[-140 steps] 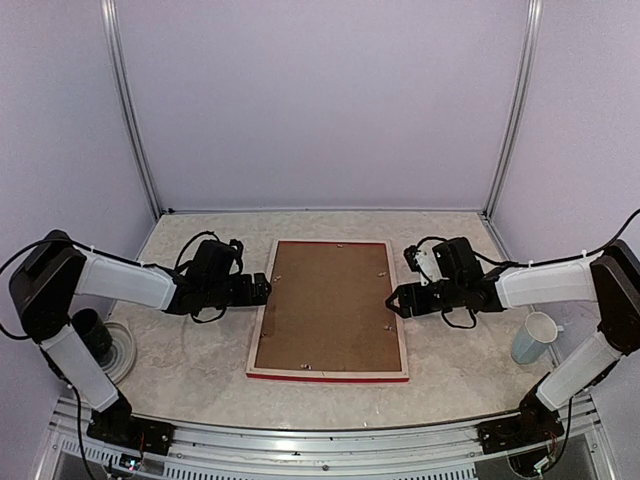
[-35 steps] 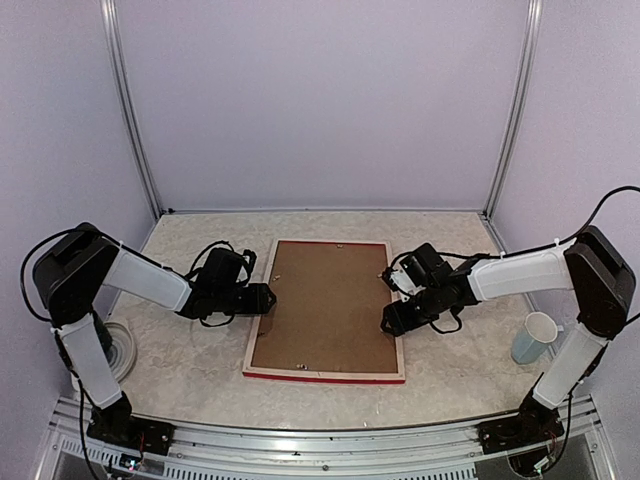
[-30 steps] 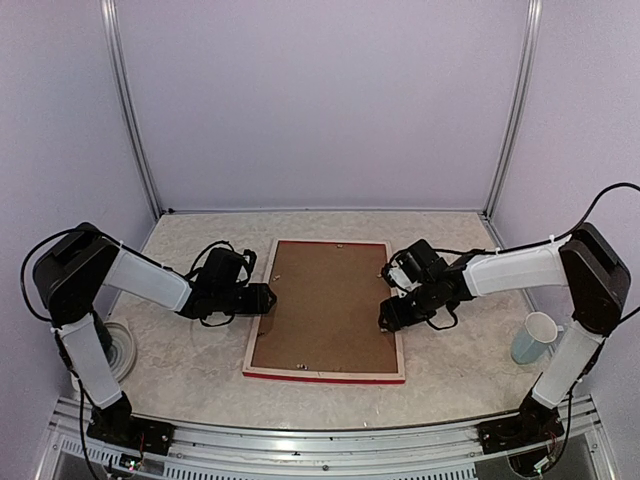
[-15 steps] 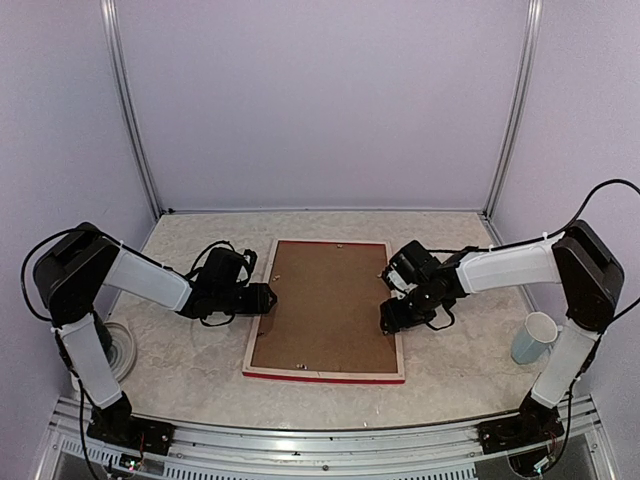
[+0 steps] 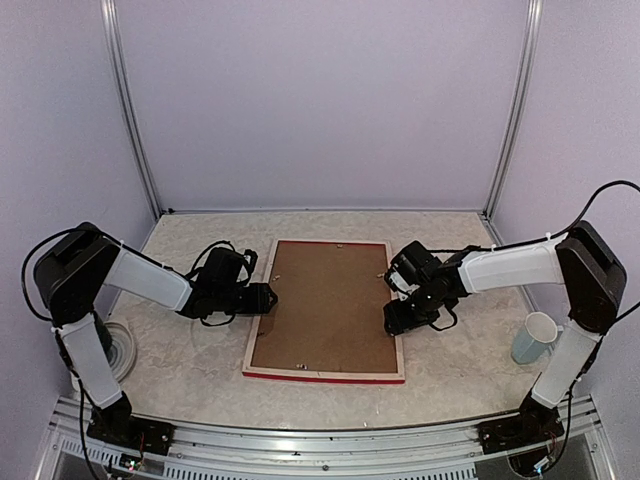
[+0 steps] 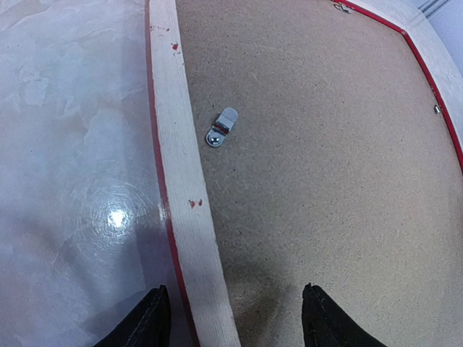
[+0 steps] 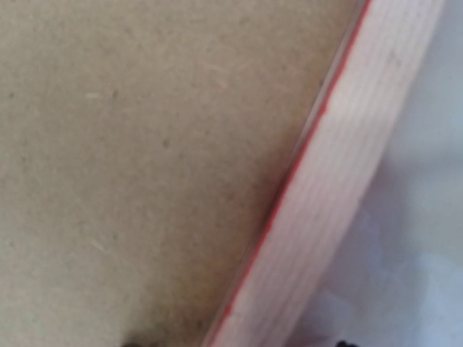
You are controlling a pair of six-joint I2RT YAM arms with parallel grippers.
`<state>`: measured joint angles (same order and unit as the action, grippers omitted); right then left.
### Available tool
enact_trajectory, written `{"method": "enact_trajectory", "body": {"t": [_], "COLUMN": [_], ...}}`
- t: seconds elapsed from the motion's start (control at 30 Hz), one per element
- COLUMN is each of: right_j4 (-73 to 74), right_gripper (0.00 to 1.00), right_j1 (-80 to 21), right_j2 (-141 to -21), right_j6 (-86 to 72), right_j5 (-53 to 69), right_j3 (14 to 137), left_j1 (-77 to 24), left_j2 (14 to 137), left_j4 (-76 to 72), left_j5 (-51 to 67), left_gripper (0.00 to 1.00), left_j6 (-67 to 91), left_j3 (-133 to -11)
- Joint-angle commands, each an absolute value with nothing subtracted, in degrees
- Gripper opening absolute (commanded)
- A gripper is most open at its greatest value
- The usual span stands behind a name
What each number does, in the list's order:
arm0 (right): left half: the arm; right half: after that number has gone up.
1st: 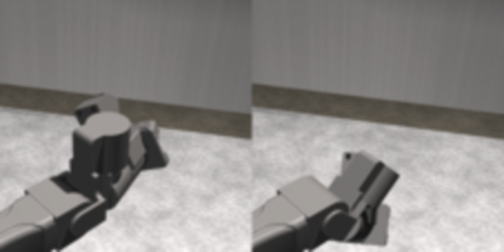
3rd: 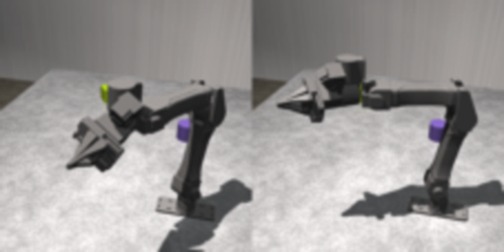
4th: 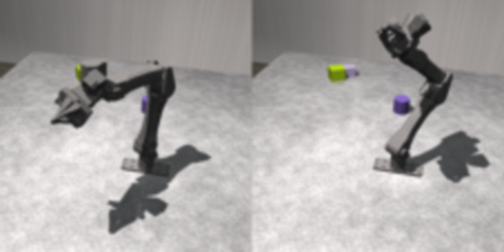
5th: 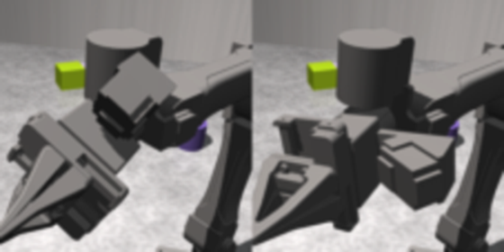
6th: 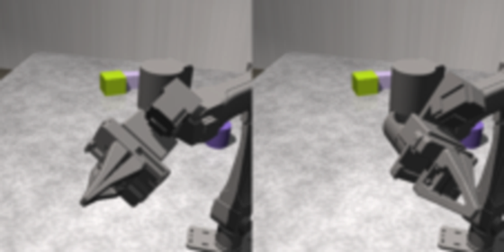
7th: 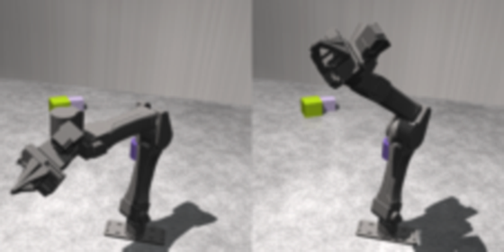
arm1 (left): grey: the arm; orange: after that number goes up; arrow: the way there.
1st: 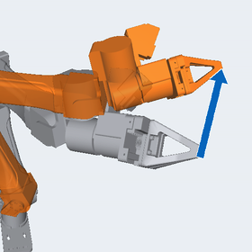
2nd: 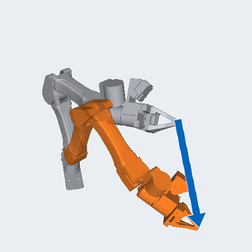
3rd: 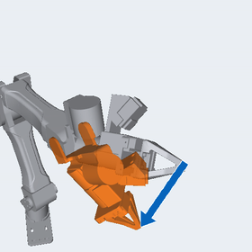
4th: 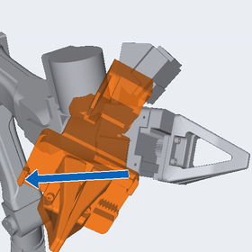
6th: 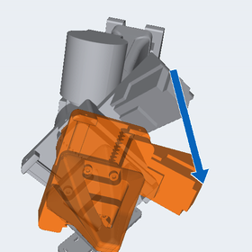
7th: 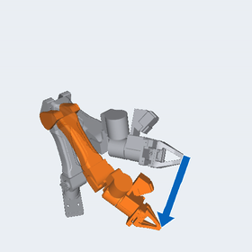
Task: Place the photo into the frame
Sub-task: Press the fastener onto the backboard.
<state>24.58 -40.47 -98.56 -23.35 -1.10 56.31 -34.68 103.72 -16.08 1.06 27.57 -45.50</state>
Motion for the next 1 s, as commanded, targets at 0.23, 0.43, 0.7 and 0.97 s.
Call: {"method": "enact_trajectory", "body": {"t": [0.23, 0.43, 0.7, 0.97], "right_j4": [28.7, 29.5, 29.3, 28.4], "right_gripper": [0.61, 0.58, 0.56, 0.53], "right_j1": [-41.1, -41.1, -41.1, -41.2], "right_j2": [-93.5, -94.6, -97.3, -100.3], "right_j6": [-23.2, -23.3, -23.4, -23.2], "right_j5": [-0.1, -0.2, -1.3, -1.1], "right_j3": [58.2, 57.7, 56.6, 56.5], "left_j1": [-34.5, -34.5, -34.5, -34.5], "left_j2": [105.4, 105.4, 105.5, 105.6], "left_j4": [-13.1, -13.2, -13.1, -13.1], "left_j5": [2.9, 3.0, 3.2, 3.3], "left_gripper": [0.61, 0.61, 0.61, 0.61], "left_j6": [27.7, 27.7, 27.8, 27.7], "left_j3": [-45.7, -45.7, -45.7, -45.7]}}
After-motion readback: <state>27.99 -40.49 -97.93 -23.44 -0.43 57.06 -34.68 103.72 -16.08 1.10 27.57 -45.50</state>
